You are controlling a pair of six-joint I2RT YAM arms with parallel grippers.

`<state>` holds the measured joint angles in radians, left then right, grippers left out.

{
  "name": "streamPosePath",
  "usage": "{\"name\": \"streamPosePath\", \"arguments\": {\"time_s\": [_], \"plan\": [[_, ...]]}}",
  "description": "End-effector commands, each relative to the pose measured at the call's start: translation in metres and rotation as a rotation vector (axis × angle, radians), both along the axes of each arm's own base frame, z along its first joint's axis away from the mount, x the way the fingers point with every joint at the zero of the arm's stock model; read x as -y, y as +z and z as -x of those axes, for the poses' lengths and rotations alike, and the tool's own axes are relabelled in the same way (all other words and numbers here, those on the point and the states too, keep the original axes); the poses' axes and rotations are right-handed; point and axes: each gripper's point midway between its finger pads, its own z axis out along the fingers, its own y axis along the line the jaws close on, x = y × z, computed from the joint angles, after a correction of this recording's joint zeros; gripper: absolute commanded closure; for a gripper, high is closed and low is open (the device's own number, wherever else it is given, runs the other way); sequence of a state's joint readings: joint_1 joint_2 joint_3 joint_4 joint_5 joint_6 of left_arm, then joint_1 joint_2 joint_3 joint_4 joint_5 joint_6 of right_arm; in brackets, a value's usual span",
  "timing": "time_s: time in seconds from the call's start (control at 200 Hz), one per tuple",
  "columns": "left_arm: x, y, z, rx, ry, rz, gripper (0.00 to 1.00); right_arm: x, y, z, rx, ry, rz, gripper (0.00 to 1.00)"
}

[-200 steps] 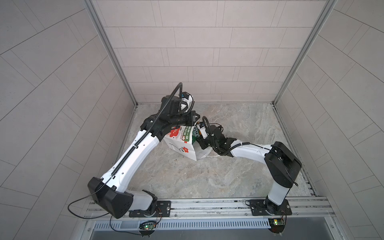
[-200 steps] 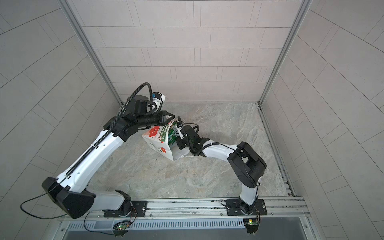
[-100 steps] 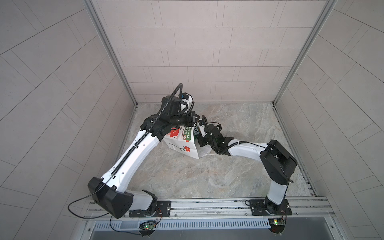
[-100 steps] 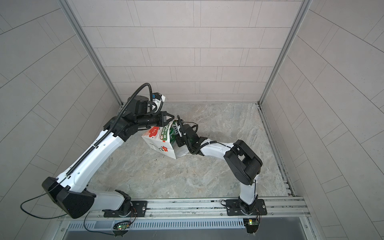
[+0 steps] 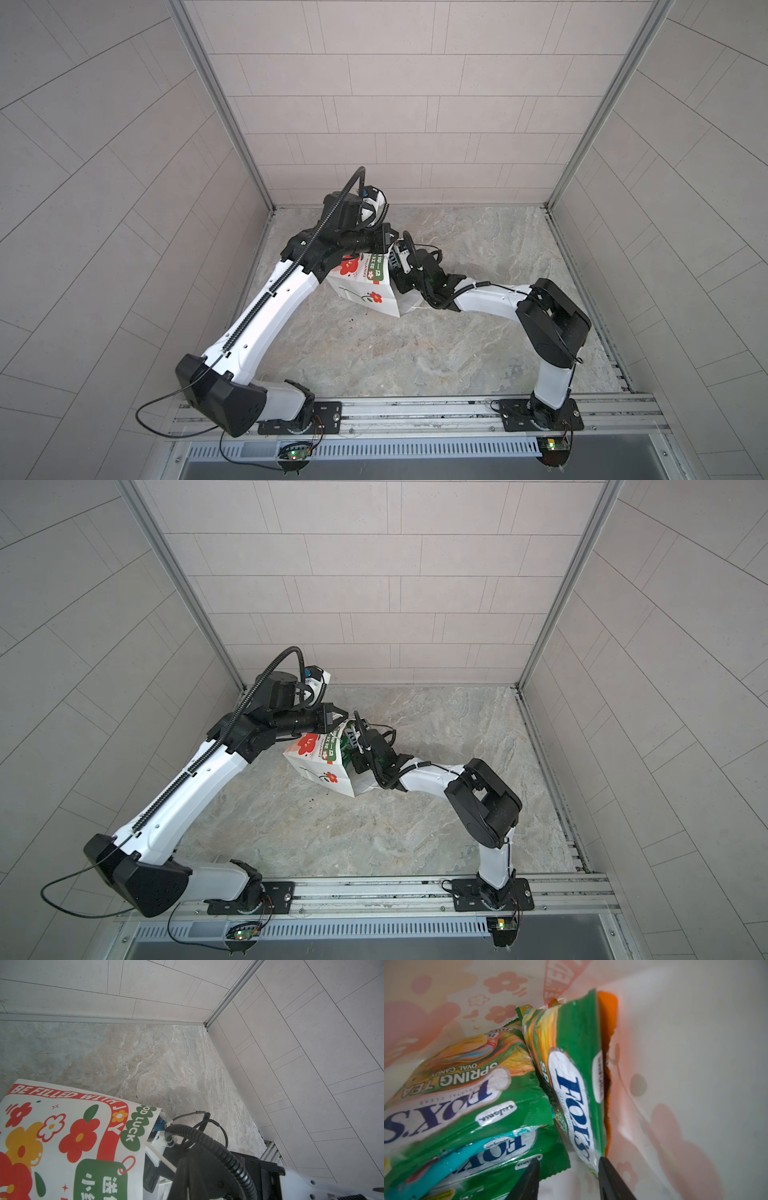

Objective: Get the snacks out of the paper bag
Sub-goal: 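Grasp a green FOX'S candy packet inside the bag with the right gripper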

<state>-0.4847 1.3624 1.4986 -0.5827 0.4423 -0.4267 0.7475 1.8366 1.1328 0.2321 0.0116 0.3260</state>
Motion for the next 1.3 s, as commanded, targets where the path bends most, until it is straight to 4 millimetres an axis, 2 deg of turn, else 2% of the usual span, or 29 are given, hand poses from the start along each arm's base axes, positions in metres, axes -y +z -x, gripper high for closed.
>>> {"name": "streamPosePath", "arguments": {"time_s": [0.0,0.33,0.69,0.851,1.036,1.296], "plan": [[0.005,0.051,0.018,0.117,-0.064,0.088,1.0,0.011,0.025,-0.006,0.046,-0.055,-0.024,0.52],[0.005,0.05,0.017,0.116,-0.061,0.083,1.0,0.014,0.031,0.002,0.036,-0.038,-0.021,0.47],[0.003,0.052,0.019,0.12,-0.058,0.083,1.0,0.018,0.033,0.0,0.026,-0.061,-0.002,0.38],[0.004,0.052,0.018,0.118,-0.062,0.085,1.0,0.004,0.028,-0.005,0.002,-0.01,-0.006,0.41],[0.006,0.056,0.019,0.123,-0.07,0.091,1.0,-0.01,0.024,-0.01,-0.011,0.031,-0.017,0.51],[0.006,0.058,0.021,0.121,-0.077,0.087,1.0,-0.01,0.02,-0.021,-0.014,-0.008,-0.001,0.51]]}}
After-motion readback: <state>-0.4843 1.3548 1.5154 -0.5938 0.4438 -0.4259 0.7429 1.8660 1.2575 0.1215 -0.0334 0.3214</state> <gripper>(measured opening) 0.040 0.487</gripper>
